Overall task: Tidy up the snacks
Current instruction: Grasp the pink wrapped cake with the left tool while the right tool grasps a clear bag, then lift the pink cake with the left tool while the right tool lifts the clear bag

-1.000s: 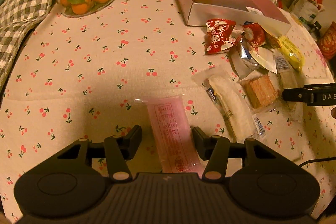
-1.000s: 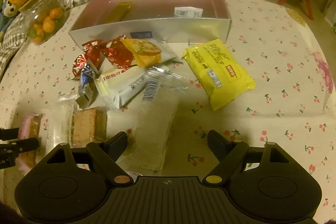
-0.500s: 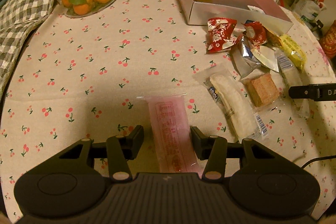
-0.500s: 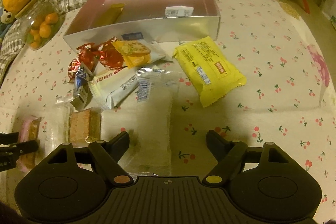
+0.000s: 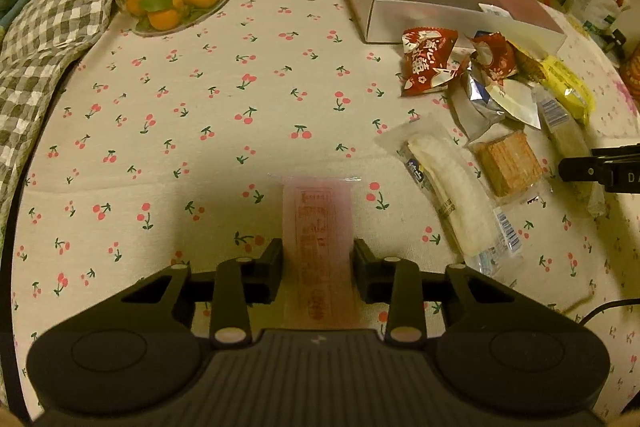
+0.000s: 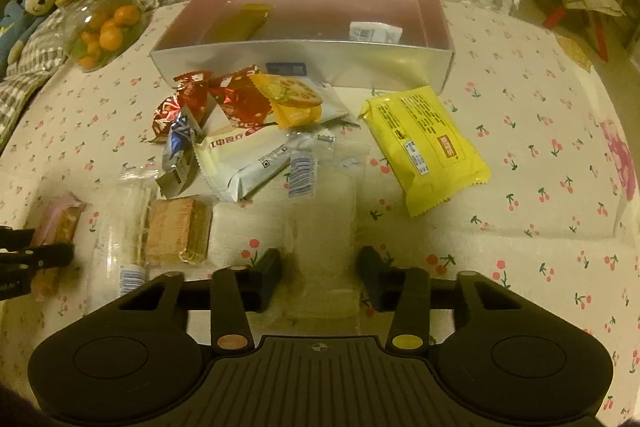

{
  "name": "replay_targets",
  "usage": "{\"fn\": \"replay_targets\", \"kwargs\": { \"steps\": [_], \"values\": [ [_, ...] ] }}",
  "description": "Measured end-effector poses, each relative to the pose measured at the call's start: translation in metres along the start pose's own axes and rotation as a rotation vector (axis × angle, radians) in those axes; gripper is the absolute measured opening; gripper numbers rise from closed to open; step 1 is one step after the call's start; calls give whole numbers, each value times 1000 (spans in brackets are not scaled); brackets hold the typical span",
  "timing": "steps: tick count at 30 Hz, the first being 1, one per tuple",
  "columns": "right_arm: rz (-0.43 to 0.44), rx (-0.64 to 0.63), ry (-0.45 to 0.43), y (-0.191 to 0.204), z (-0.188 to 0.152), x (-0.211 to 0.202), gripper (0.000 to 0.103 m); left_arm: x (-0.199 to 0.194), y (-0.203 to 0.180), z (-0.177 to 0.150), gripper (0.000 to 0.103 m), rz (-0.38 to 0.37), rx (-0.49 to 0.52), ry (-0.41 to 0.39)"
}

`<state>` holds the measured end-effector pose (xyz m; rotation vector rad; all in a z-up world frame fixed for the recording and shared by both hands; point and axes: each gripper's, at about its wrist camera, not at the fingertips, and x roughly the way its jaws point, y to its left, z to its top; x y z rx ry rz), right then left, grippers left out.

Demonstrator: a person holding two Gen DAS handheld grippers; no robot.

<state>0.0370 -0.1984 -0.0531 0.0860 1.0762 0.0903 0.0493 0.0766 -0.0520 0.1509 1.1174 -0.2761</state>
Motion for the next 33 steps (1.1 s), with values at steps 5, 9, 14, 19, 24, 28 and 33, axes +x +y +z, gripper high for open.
{"fn": "replay_targets", "kwargs": {
  "steps": [5, 9, 14, 19, 24, 28, 33],
  "values": [
    [7, -3, -1, 0, -1, -1, 35, 0, 1, 0, 30, -6, -16, -5],
    [29, 10, 5, -2, -1, -2, 34, -2, 3, -1, 29, -18, -29, -8],
    [49, 26, 12, -3, 0, -4, 33, -3, 3, 0, 29, -31, -45, -11],
    [69, 39, 8, -4, 1, -9, 28, -5, 3, 1, 29, -38, -51, -22],
    [69, 42, 7, -5, 1, -10, 27, -8, 4, 2, 29, -42, -60, -36],
    [68, 42, 7, -5, 1, -10, 26, -9, 3, 2, 29, -44, -65, -42],
    [69, 40, -9, -5, 3, -14, 25, -13, 4, 3, 29, -45, -79, -66]
  ]
}}
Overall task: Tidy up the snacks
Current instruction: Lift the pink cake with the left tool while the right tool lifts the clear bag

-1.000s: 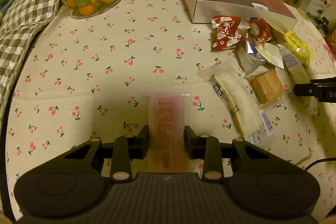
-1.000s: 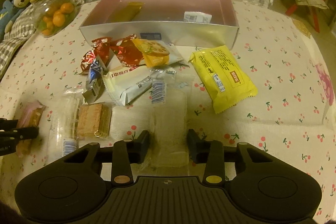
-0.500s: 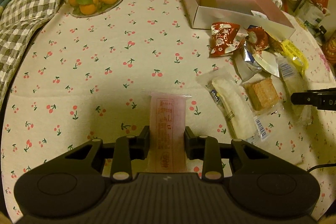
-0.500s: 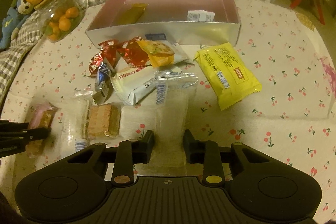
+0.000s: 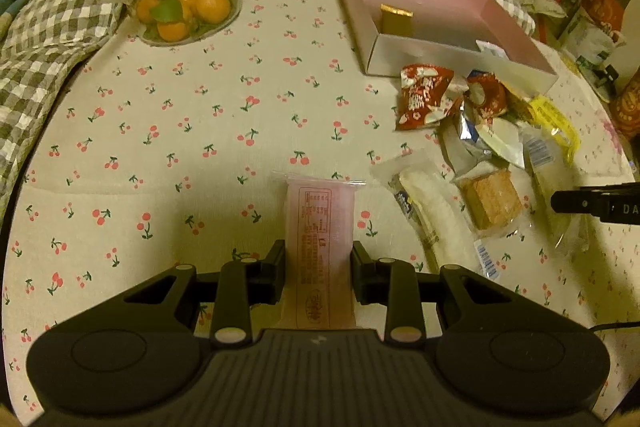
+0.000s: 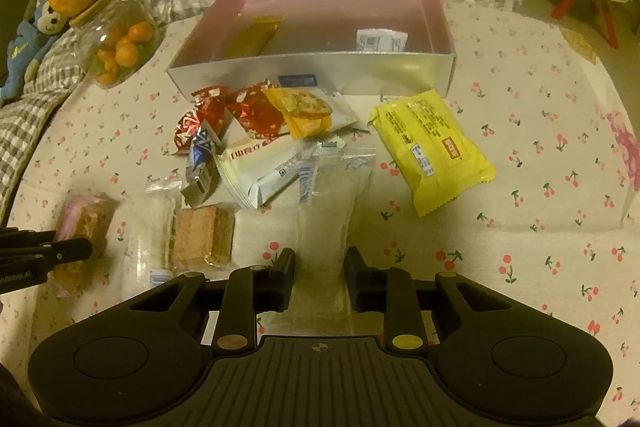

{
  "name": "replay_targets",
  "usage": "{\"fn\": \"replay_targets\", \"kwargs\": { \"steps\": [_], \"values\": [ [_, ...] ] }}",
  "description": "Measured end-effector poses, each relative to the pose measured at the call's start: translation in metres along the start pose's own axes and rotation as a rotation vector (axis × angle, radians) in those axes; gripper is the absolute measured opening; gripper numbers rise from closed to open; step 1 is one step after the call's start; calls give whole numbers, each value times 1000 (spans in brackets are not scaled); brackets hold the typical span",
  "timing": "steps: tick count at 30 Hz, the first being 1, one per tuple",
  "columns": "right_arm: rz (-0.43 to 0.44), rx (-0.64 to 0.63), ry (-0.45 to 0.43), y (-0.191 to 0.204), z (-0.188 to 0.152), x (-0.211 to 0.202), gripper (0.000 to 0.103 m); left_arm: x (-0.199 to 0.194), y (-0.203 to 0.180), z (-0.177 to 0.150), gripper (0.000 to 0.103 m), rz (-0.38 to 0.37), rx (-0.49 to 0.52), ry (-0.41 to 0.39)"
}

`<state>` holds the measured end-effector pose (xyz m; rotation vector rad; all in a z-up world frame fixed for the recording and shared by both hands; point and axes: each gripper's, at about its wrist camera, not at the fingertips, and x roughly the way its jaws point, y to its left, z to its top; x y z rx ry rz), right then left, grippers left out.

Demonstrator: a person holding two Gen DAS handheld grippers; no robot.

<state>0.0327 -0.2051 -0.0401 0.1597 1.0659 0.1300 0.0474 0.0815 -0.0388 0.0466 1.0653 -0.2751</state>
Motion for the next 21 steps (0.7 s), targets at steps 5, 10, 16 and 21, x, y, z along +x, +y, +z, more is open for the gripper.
{"fn": "replay_targets", "kwargs": {
  "steps": [5, 10, 16, 21],
  "values": [
    [11, 1, -12, 1, 1, -5, 24, -4, 0, 2, 29, 0, -8, -19],
    [19, 7, -28, 0, 2, -12, 24, -6, 0, 4, 29, -6, -12, -30],
    [37, 18, -56, -2, 6, -22, 24, -12, -4, 8, 29, -20, -16, -59],
    [50, 32, -79, -4, 11, -30, 23, -20, -9, 13, 29, -32, -15, -90]
  ]
}}
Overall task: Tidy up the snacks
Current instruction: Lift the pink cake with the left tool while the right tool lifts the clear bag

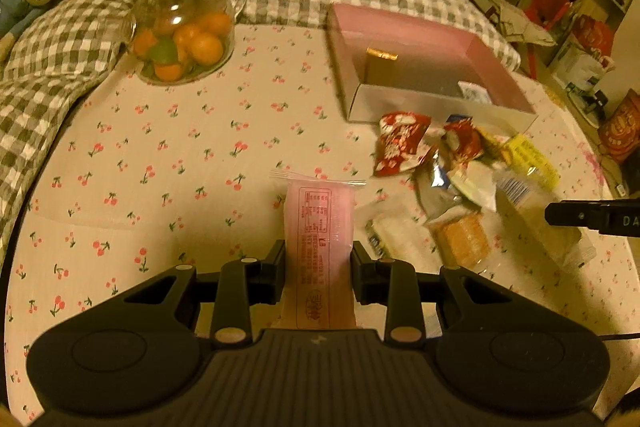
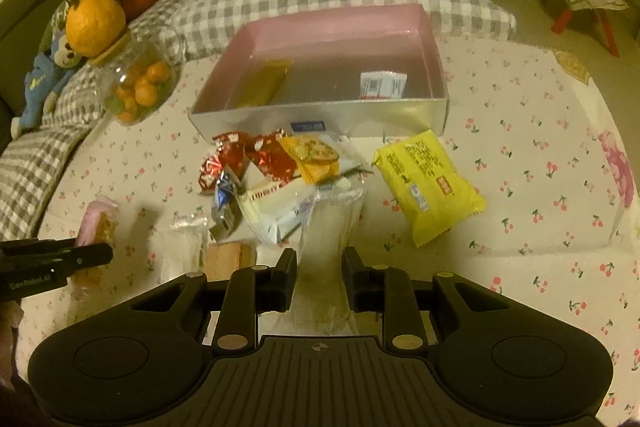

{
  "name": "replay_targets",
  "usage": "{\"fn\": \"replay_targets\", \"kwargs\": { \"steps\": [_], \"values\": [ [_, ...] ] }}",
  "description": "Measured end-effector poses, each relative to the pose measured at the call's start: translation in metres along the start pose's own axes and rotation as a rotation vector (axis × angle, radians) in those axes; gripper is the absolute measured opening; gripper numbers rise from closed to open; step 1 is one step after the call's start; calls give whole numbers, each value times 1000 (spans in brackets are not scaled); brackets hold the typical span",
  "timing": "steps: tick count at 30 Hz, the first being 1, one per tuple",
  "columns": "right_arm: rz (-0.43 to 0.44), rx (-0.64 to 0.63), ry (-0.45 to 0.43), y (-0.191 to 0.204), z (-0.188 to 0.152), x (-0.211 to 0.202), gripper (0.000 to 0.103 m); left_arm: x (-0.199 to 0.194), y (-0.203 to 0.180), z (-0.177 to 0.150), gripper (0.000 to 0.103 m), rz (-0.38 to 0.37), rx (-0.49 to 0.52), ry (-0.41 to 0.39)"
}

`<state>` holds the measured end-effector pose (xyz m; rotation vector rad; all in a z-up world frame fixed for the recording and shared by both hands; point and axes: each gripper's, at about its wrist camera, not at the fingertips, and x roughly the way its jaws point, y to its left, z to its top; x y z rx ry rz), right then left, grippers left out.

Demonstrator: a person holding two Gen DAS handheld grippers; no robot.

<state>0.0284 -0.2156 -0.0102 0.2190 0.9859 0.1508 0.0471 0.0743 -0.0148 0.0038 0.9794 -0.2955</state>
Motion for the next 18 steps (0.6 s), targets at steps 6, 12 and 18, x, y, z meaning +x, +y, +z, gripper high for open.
{"fn": "replay_targets", "kwargs": {
  "steps": [6, 12, 18],
  "values": [
    [16, 13, -20, -3, 7, -5, 13, -6, -8, 8, 29, -22, -5, -37],
    [4, 18, 59, -5, 4, 10, 27, 0, -17, 9, 29, -29, 11, -23],
    [-32, 23, 113, -7, -3, 31, 48, 6, -23, 5, 29, -29, 32, 1]
  ]
}}
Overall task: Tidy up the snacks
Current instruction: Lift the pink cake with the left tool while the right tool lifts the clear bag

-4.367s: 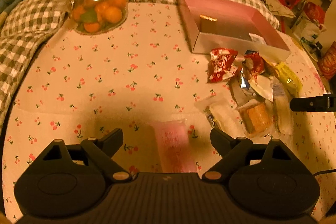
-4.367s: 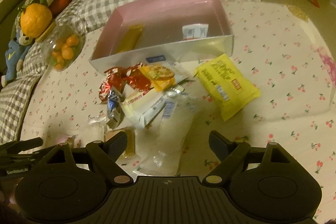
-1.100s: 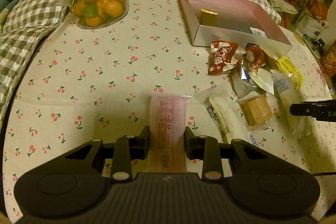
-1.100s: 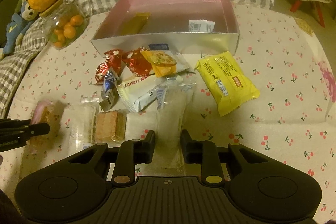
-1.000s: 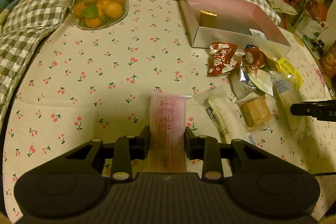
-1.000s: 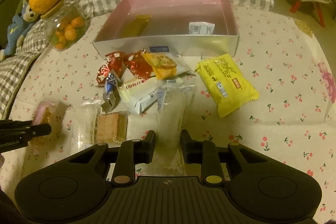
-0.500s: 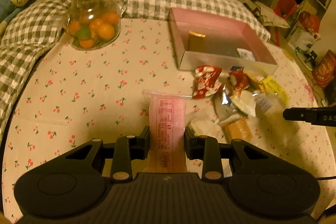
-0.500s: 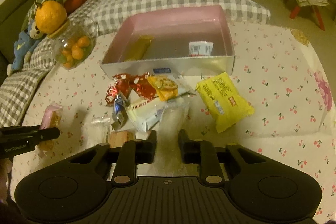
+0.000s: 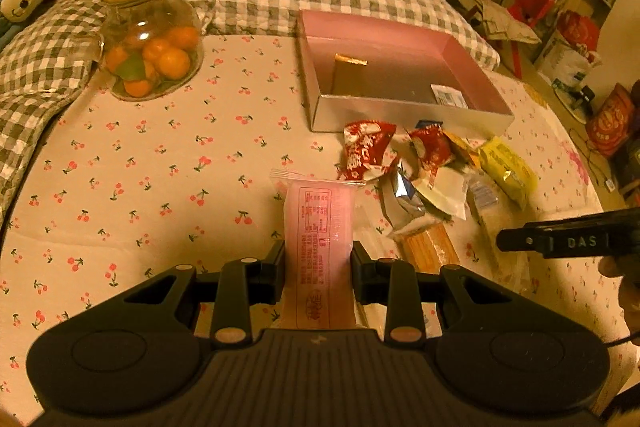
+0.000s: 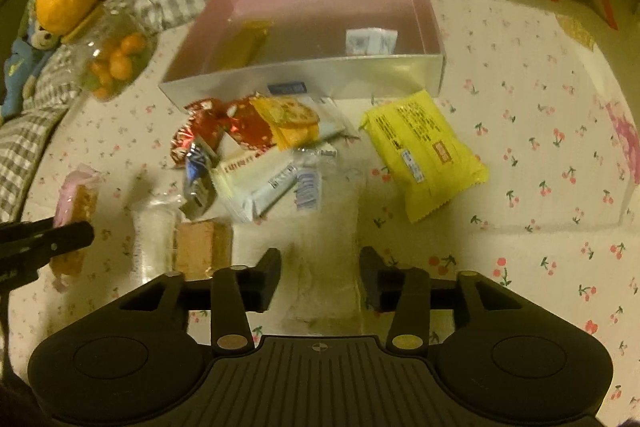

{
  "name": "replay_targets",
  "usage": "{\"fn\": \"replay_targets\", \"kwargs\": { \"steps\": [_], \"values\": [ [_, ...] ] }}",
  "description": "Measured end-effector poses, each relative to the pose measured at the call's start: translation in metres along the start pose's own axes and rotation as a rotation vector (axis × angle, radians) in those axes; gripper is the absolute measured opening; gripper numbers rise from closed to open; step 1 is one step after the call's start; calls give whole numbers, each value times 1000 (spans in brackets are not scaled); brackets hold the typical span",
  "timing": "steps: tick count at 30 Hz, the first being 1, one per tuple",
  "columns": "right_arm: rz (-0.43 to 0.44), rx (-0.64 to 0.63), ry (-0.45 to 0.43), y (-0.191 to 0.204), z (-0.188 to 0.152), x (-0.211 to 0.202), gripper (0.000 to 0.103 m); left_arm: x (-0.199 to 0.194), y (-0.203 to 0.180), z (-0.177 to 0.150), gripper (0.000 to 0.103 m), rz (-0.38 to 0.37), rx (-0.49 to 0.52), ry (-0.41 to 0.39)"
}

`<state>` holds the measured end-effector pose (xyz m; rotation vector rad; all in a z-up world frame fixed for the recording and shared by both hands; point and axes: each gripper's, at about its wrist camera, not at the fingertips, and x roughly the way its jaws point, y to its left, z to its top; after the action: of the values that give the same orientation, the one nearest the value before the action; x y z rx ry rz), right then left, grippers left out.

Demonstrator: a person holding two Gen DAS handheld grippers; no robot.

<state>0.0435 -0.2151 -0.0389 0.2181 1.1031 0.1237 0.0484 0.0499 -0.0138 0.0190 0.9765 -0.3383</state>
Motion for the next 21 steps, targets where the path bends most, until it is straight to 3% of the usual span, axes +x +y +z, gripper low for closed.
{"fn": "replay_targets", "kwargs": {
  "steps": [8, 12, 21],
  "values": [
    [-62, -92, 14, 14, -5, 17, 47, 4, -12, -6, 29, -12, 43, 27],
    [-99, -148, -1, 20, -9, 17, 34, 5, -20, -7, 29, -21, 66, 34],
    [-92, -181, -24, 26, -10, 8, 26, 7, -35, -7, 29, -23, 112, 36]
  ]
}}
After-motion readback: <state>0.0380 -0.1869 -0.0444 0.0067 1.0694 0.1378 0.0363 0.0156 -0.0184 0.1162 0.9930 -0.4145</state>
